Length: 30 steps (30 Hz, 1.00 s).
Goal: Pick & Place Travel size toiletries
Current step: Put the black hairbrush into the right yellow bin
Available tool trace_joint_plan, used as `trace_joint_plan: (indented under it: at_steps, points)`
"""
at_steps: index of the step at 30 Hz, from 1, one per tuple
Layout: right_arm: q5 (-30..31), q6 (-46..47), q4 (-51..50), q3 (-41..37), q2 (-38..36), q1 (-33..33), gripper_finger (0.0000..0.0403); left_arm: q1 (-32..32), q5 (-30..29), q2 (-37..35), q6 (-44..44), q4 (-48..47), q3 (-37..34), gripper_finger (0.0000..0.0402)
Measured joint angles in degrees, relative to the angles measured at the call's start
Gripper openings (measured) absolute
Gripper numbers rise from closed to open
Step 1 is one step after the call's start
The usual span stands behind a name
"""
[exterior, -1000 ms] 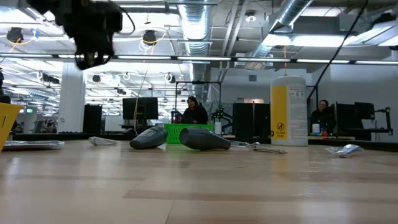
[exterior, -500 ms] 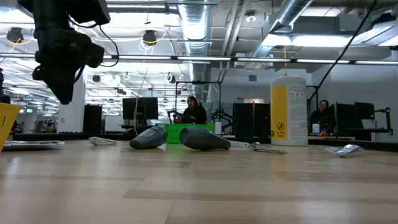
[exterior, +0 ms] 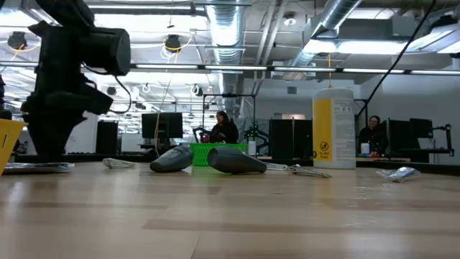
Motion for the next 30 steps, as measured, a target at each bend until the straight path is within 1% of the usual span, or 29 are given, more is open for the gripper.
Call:
trace_joint_plan:
  at_steps: [6, 11, 16, 21, 25, 30]
  points:
    - [0.0, 0.0, -0.4, 0.0, 0.0, -0.1, 0.0, 0.0, 2.2, 0.2, 0.1, 6.4, 0.0, 0.0296]
    - [0.0, 0.0, -0.9, 0.0, 0.0, -0.2, 0.0, -1.4, 2.6, 1.7, 1.2, 6.8, -0.1, 0.0296]
    - [-0.1, 0.0, -1.4, 0.0, 0.0, -0.2, 0.0, -3.8, 2.5, 4.9, 2.7, 9.2, -0.2, 0.0296]
    - [-0.1, 0.0, -1.4, 0.0, 0.0, -0.2, 0.0, -4.9, 2.6, 7.0, 2.4, 9.7, -0.2, 0.0293]
    - [0.0, 0.0, -1.3, 0.0, 0.0, -0.2, 0.0, -4.8, 2.6, 5.9, 1.4, 9.7, -0.4, 0.0271]
    - [0.0, 0.0, -1.3, 0.0, 0.0, -0.2, 0.0, -4.8, 2.6, 3.4, 1.2, 9.8, -0.6, 0.0223]
